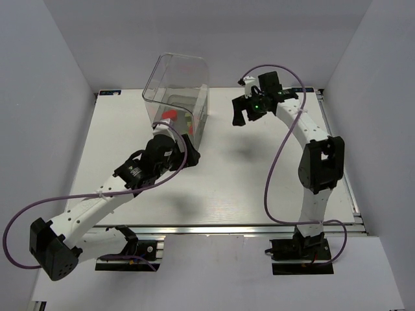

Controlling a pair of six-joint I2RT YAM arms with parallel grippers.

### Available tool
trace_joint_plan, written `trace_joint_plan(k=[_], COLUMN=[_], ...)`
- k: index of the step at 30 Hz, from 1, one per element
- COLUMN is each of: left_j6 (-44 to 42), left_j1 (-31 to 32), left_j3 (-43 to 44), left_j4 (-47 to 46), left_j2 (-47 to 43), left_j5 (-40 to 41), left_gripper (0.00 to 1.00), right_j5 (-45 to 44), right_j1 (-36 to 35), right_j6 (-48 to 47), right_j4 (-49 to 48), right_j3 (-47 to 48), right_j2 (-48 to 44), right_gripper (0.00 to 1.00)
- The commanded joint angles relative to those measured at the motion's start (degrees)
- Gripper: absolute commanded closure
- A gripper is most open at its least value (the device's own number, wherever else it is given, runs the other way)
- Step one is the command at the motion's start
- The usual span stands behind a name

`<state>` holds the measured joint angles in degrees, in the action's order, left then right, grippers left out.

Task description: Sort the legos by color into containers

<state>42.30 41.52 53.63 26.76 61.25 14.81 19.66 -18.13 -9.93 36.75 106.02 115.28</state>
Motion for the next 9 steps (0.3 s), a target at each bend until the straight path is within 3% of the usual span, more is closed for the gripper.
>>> trace_joint_plan(k=[1,3,9], left_j6=[-5.47,-6.27,-6.18], left_j1=[-0.12,-0.12,0.41], left_j3=[2.62,2.54,-0.10], left_j4=[-5.05,-6.10,-9.27], left_j2=[0.53,1.50,1.06], left_j5=[-5.22,-6.72,-7.86], left_gripper=[0.02,0.02,0.02], right_j5=[4.15,5.29,3.55], right_j1=[1.52,2.22,2.66], right_j6=[-3.68,-5.70,-4.75], right_j4=[-1.82,-9.81,-18.64], right_j3=[-5.80,-18.15,-29.10], right_j2=[-8.12,-18.11,-28.44], right_gripper=[0.11,0.11,0.11])
